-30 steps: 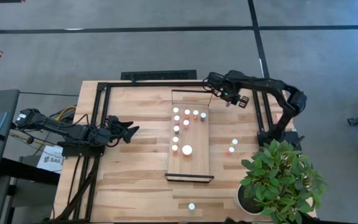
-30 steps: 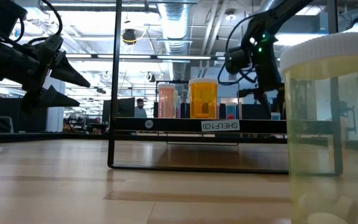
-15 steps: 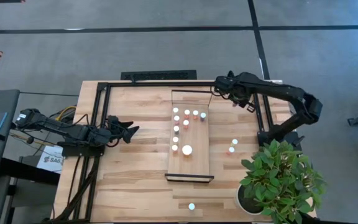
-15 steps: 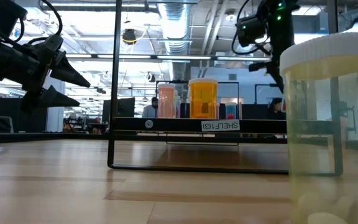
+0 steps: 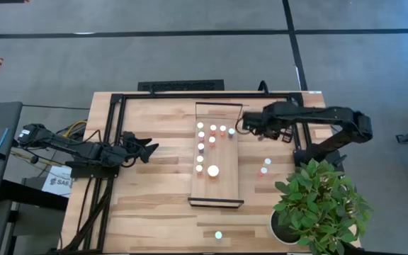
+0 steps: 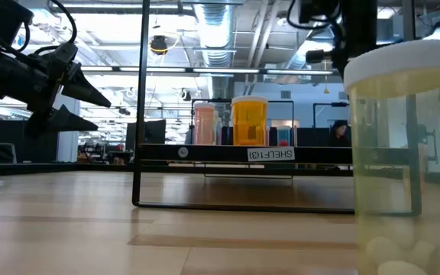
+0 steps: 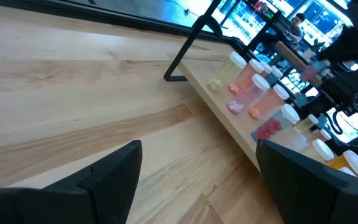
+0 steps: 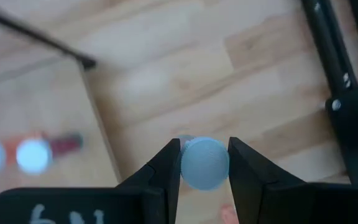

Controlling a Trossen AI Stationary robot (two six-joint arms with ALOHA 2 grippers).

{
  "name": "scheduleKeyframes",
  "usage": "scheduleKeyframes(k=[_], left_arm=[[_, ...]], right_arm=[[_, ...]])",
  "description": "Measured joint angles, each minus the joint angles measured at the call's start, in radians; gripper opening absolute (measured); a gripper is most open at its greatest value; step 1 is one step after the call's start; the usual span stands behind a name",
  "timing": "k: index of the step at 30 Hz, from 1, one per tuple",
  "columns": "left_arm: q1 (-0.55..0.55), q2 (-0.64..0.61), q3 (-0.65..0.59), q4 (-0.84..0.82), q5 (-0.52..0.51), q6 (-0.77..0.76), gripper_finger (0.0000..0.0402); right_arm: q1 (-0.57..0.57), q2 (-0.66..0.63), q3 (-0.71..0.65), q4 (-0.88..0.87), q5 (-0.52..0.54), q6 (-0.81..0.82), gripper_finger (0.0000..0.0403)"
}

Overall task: Pick and place medicine bottles onto shelf by color
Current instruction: Put the blue pill bottle on the shelf

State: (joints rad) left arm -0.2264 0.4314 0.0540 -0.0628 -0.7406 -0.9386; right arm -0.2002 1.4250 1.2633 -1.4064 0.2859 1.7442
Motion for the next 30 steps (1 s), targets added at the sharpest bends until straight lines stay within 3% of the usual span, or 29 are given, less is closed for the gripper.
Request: scheduleKeyframes(k=[13, 30], left_arm=[[0.000, 0.000, 0.001, -0.005, 0.001, 0.000, 0.0303], [0.000, 0.000, 0.001, -0.006, 0.002, 0.000, 0.0303]], right_arm=[[0.219, 0.071, 0.075, 0.008, -0.052, 0.065, 0.0120], [0.250, 0.408, 0.382, -0.041, -0.010, -0.132, 0.0123]])
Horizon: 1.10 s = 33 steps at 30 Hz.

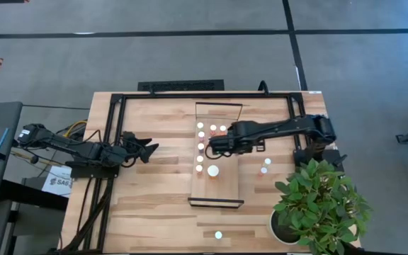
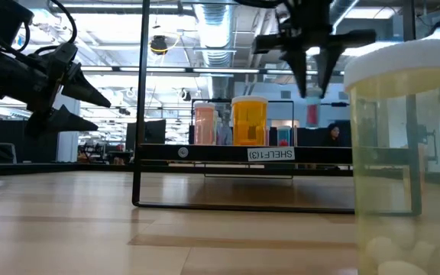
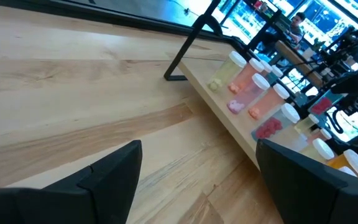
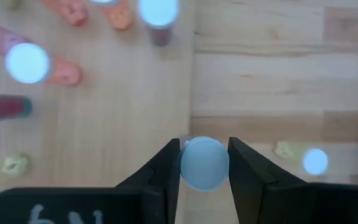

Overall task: Pick and place medicine bottles onto shelf by color
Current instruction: Put the blue pill bottle on the shelf

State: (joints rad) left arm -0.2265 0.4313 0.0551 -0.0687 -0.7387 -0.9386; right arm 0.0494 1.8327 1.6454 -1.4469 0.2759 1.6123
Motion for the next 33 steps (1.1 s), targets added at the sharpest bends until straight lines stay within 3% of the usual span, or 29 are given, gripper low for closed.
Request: scheduleKeyframes(k=[15, 33], left_arm=[[0.000, 0.000, 0.000, -0.001, 0.000, 0.000, 0.0303], [0.000, 0.000, 0.000, -0.001, 0.001, 0.000, 0.0303]], right_arm=[[-0.018, 0.183, 0.147, 0.074, 0.094, -0.190, 0.0125], [-0.050, 0.186, 0.147, 0.150, 0.134, -0.283, 0.0124]])
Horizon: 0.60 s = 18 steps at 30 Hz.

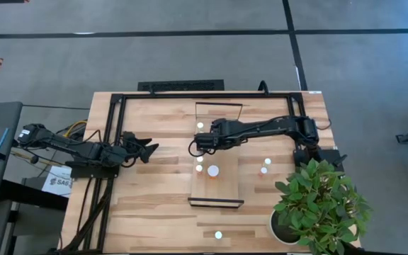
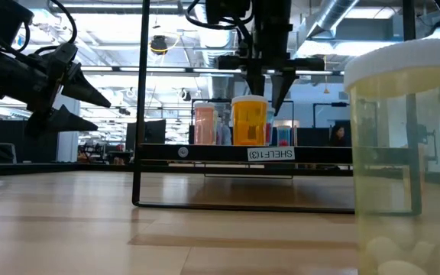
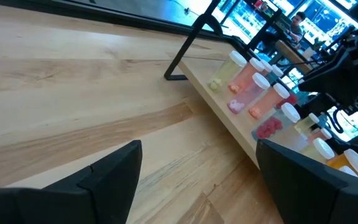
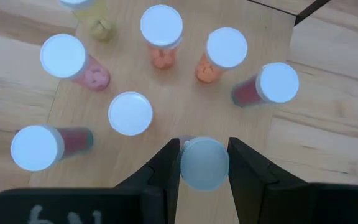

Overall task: Pick and place medicine bottles onto shelf by color
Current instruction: Put the blue pill bottle on the shelf

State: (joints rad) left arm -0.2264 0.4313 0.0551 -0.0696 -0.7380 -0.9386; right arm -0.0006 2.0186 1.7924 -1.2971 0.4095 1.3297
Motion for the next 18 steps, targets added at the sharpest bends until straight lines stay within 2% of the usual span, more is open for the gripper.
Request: scheduleKeyframes(k=[12, 18], left_arm=[[0.000, 0.000, 0.000, 0.000, 0.000, 0.000, 0.0303], [0.000, 0.000, 0.000, 0.000, 0.000, 0.000, 0.0303]], right_arm=[[0.005, -0.002, -0.025, -0.001, 0.021, -0.022, 0.0124], [0.002, -0.002, -0.037, 0.000, 0.021, -0.006, 0.0145]])
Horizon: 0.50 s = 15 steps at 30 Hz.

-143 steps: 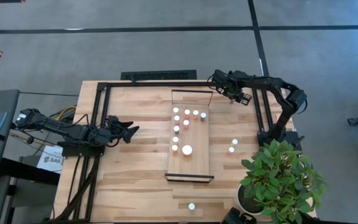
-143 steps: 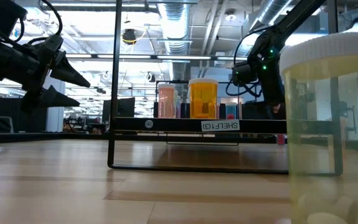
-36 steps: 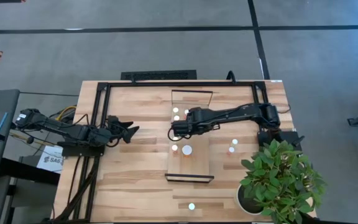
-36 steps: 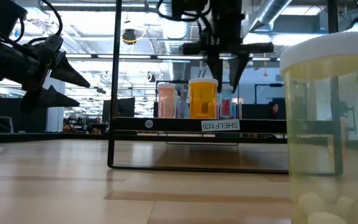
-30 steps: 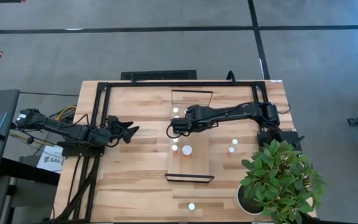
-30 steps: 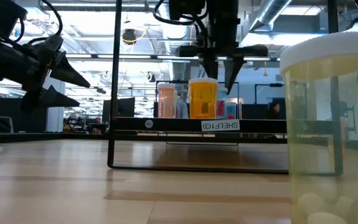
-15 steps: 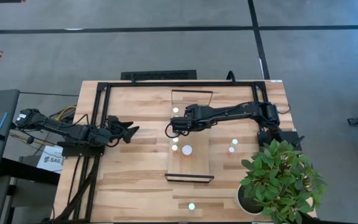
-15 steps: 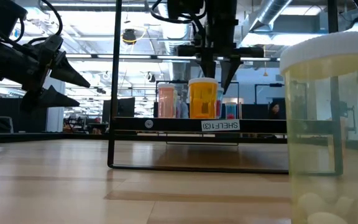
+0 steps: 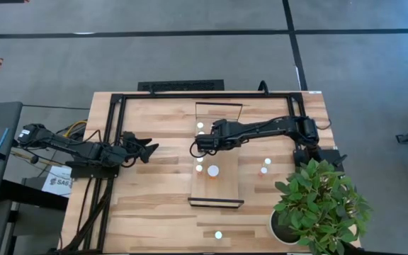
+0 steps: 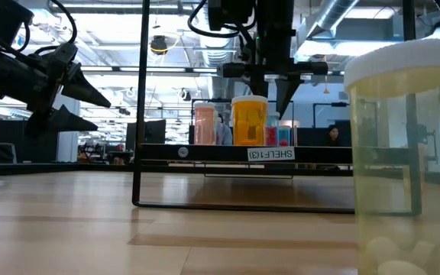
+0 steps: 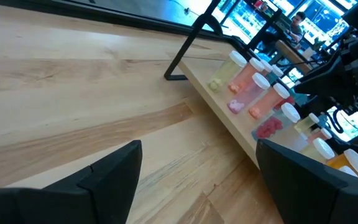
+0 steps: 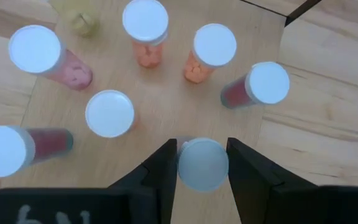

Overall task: Pick and place medicine bottles onto shelf by color
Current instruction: Put the blue pill bottle on the shelf

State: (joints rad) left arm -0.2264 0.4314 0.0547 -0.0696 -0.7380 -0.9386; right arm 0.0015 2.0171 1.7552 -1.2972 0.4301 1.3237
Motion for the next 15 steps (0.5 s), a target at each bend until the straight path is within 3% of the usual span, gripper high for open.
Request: scheduleKeyframes(k=[15], left_arm=[[0.000, 0.000, 0.000, 0.000, 0.000, 0.000, 0.0303]], right_arm=[[0.003, 0.000, -0.029, 0.054, 0.010, 0.003, 0.0158]])
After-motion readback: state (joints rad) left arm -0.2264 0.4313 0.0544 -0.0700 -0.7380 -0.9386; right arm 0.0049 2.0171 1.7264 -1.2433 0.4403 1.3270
